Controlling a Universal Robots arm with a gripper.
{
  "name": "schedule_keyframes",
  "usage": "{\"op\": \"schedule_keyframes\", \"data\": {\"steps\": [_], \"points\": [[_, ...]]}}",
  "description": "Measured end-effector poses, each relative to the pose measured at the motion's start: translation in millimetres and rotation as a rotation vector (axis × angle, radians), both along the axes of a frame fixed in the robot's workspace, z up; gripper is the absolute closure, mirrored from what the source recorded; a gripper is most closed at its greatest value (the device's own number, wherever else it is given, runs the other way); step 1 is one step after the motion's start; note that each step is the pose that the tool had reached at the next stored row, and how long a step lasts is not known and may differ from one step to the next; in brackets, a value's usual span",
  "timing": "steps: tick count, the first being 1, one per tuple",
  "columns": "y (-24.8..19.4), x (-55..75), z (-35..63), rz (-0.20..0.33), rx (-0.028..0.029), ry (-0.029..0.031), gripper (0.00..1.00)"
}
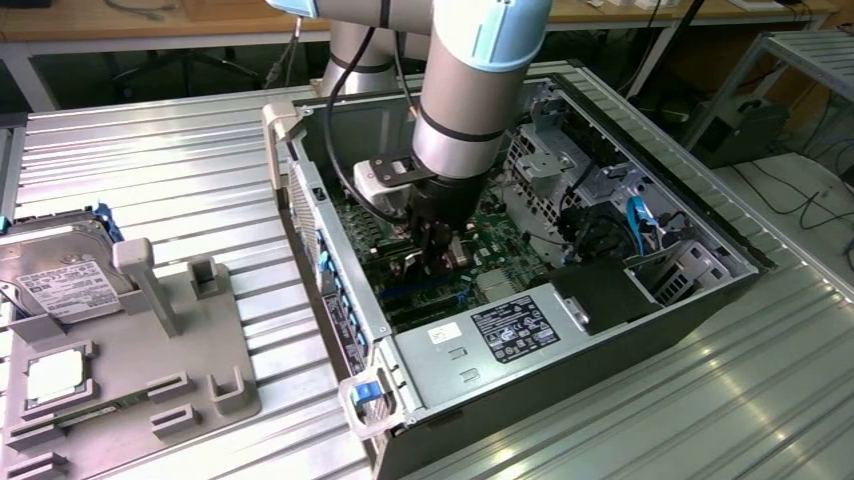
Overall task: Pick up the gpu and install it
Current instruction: 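Insert the gpu into the slot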
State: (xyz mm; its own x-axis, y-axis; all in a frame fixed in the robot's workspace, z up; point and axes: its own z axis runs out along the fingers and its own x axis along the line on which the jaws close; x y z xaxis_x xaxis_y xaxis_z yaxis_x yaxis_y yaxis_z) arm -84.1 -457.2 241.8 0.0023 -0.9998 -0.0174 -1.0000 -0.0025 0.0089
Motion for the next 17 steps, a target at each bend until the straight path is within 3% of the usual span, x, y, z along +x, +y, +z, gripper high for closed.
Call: {"op": "schedule_keyframes", "data": {"steps": [13,17], "points": [[0.0,-0.9,-4.3,0.0,0.0007,0.0,0.72],[0.0,-1.9,-4.3,0.0,0.0007,-0.0067,0.72]]}}
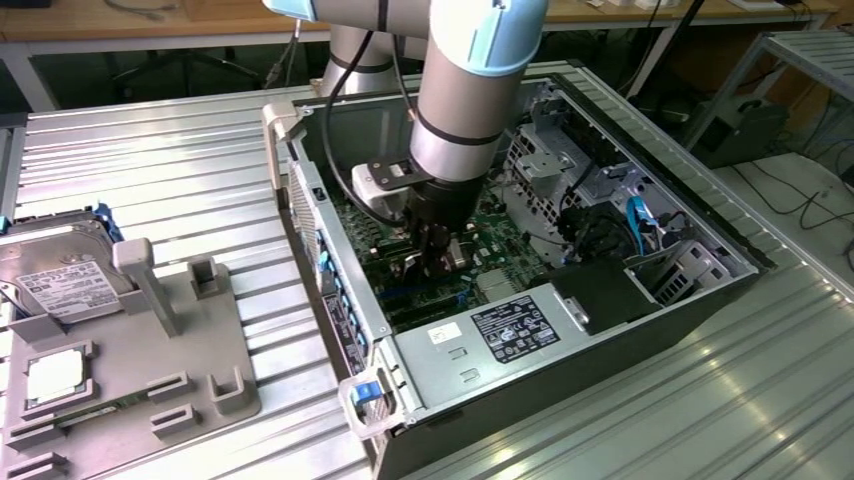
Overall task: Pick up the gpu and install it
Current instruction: 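Insert the gpu into the slot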
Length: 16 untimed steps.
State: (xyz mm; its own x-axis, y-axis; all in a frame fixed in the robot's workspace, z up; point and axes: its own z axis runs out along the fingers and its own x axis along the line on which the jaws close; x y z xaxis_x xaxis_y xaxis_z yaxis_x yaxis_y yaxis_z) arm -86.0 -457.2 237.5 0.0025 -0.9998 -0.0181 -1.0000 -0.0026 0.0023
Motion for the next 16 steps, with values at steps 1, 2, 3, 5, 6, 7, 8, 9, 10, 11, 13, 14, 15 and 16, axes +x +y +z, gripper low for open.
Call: {"op": "schedule_keyframes", "data": {"steps": [1,2,3,5,6,7,8,9,10,11,13,14,15,16], "points": [[0.0,-0.2,0.0,0.0,0.0,-0.0018,0.72],[0.0,-0.5,0.0,0.0,0.0,-0.0038,0.72],[0.0,-0.9,0.0,0.0,0.0,-0.0059,0.72],[0.0,-1.1,0.0,0.0,0.0001,-0.0065,0.72],[0.0,-1.1,0.0,0.0,0.0001,-0.0065,0.72],[0.0,-1.2,0.0,0.0,0.0001,-0.0065,0.72],[0.0,-1.2,0.0,0.0,0.0,-0.0065,0.72],[0.0,-1.2,0.0,0.0,0.0,-0.0065,0.72],[-0.1,-1.3,-0.4,0.0,0.0,-0.0065,0.72],[-0.1,-1.2,-1.2,0.0,0.0,-0.0065,0.72],[-0.1,-1.3,-3.7,0.0,-0.0003,-0.0061,0.72],[-0.1,-1.3,-3.9,0.0,-0.0002,-0.0061,0.72],[-0.1,-1.2,-4.0,0.0,-0.0001,-0.0062,0.72],[0.0,-1.2,-4.1,0.0,0.0001,-0.0063,0.72]]}}
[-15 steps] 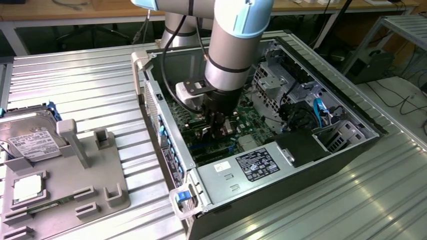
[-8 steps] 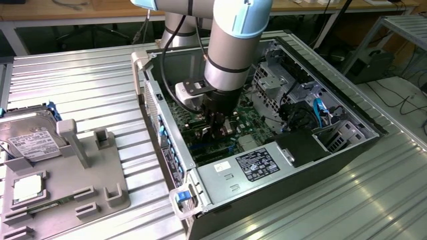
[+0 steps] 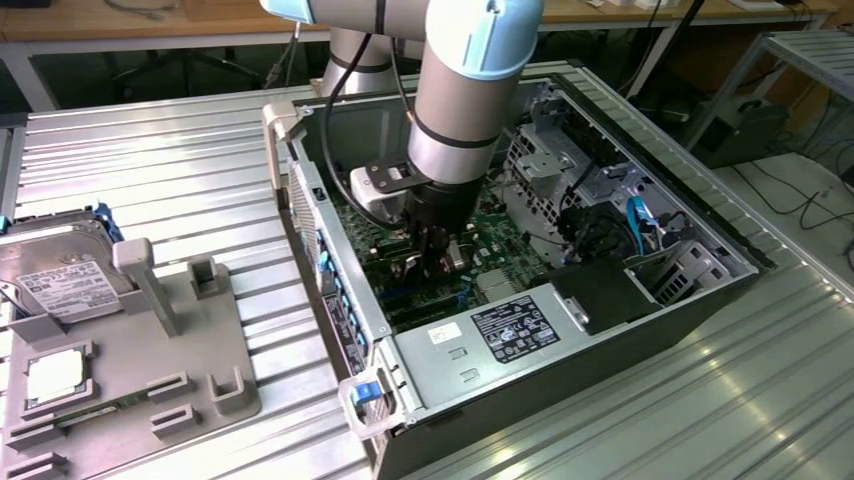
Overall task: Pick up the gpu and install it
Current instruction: 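Insert the gpu into the slot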
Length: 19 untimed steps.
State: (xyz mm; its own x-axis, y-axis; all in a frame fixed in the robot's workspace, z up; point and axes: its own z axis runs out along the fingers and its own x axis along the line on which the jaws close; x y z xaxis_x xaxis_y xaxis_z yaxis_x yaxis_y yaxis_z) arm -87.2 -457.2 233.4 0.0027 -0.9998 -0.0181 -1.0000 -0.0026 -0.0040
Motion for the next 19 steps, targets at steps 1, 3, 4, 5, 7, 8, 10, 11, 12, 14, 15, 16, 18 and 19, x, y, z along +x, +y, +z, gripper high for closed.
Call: {"op": "schedule_keyframes", "data": {"steps": [1,3,4,5,7,8,10,11,12,14,15,16,18,19], "points": [[0.0,0.0,-0.1,0.0,0.0002,-0.0001,0.72],[0.0,0.0,-0.2,0.0,0.0004,-0.0002,0.72],[0.0,0.0,-0.1,0.0,0.0004,-0.0001,0.72],[0.0,0.0,-0.1,0.0,0.0004,-0.0002,0.72],[0.0,0.0,-0.1,0.0,0.0004,-0.0002,0.72],[0.0,0.0,-0.1,0.0,0.0004,-0.0002,0.72],[0.0,0.0,-0.1,0.0,0.0004,-0.0002,0.72],[0.0,0.0,-0.1,0.0,0.0004,-0.0002,0.72],[0.0,0.0,-0.1,0.0,0.0004,-0.0002,0.72],[0.0,0.0,-0.2,0.0,0.0004,-0.0002,0.72],[0.0,0.0,-0.2,0.0,0.0004,-0.0002,0.72],[0.0,0.0,-0.1,0.0,0.0003,-0.0002,0.72],[0.3,0.1,-0.5,0.0,0.0026,-0.0009,0.72],[0.4,0.1,-0.9,0.0,0.0032,-0.0014,0.71]]}}
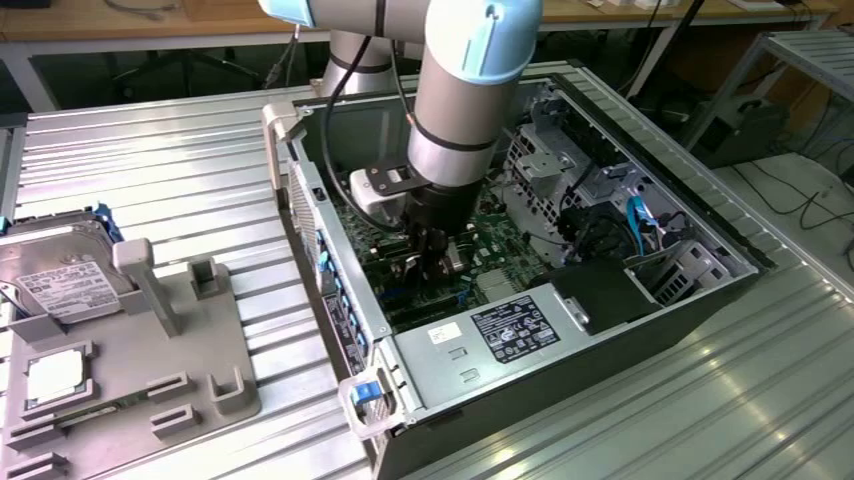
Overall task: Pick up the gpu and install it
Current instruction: 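Insert the gpu into the slot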
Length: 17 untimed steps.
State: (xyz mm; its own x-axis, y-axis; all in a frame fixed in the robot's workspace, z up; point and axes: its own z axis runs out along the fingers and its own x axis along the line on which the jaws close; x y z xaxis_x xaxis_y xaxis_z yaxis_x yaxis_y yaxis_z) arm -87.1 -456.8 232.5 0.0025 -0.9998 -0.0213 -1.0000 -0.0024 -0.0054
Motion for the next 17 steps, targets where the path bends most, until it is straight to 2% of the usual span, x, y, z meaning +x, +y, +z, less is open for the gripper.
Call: {"op": "schedule_keyframes", "data": {"steps": [1,2,5,9,14,15,17], "points": [[-0.2,-0.1,1.0,0.0,-0.0019,0.0006,0.71],[-0.3,-0.1,1.9,0.0,-0.0028,0.001,0.65],[-0.2,-0.1,11.1,0.0,-0.0028,-0.0027,0.65],[-0.1,-0.1,32.2,0.0,-0.0027,-0.0084,0.65],[0.6,-0.1,58.0,0.0,-0.003,-0.0126,0.65],[0.7,-0.1,59.6,0.0,-0.0029,-0.0153,0.65],[0.7,-0.1,59.6,0.0,-0.0029,-0.0154,0.66]]}}
